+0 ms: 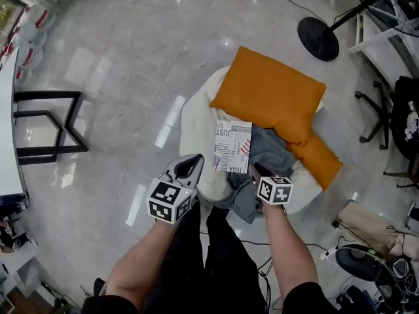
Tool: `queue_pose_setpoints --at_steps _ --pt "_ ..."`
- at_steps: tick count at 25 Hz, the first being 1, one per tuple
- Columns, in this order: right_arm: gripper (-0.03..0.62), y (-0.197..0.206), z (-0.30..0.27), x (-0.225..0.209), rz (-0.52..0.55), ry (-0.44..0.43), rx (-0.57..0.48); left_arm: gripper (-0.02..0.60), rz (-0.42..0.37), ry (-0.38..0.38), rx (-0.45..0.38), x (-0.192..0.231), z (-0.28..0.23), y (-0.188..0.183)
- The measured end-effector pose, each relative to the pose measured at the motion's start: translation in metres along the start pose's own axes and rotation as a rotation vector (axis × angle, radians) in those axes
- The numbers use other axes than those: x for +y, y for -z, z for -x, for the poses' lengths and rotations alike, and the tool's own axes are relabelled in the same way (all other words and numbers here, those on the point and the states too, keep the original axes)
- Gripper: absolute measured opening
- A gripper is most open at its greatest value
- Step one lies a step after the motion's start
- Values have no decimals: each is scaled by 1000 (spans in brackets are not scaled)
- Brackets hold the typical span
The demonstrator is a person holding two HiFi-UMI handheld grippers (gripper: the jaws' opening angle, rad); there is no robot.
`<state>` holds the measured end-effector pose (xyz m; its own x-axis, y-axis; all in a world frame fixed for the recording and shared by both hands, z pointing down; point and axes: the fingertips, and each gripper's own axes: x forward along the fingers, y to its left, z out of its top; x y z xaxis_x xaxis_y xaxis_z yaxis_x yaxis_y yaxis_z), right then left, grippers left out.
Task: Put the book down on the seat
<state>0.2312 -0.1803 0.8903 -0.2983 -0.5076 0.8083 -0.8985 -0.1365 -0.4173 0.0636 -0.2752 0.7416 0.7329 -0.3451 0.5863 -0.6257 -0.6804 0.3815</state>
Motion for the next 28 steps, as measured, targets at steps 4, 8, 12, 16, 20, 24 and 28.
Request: queue_pose_setpoints --at_steps 4,8,12,16,20,24,28 --pt "47 -9 63 26 50 -30 -47 3 42 -7 -64 -41 35 -36" --pt "21 -7 135 51 55 -71 -102 2 31 -30 -54 -88 79 -54" --pt "17 -11 202 76 38 -114 -183 2 -42 -36 -34 -127 129 -76" --pt "17 -9 248 106 66 -164 -236 2 -74 -34 -58 -152 171 -92" --pt "15 -4 282 139 101 -187 -288 2 -114 -1 -122 -175 206 -103" --pt "15 -7 317 181 152 -169 -369 2 -204 34 -197 -189 244 -113" --pt "15 -9 342 231 207 -115 -445 3 -179 72 -283 -173 291 -121"
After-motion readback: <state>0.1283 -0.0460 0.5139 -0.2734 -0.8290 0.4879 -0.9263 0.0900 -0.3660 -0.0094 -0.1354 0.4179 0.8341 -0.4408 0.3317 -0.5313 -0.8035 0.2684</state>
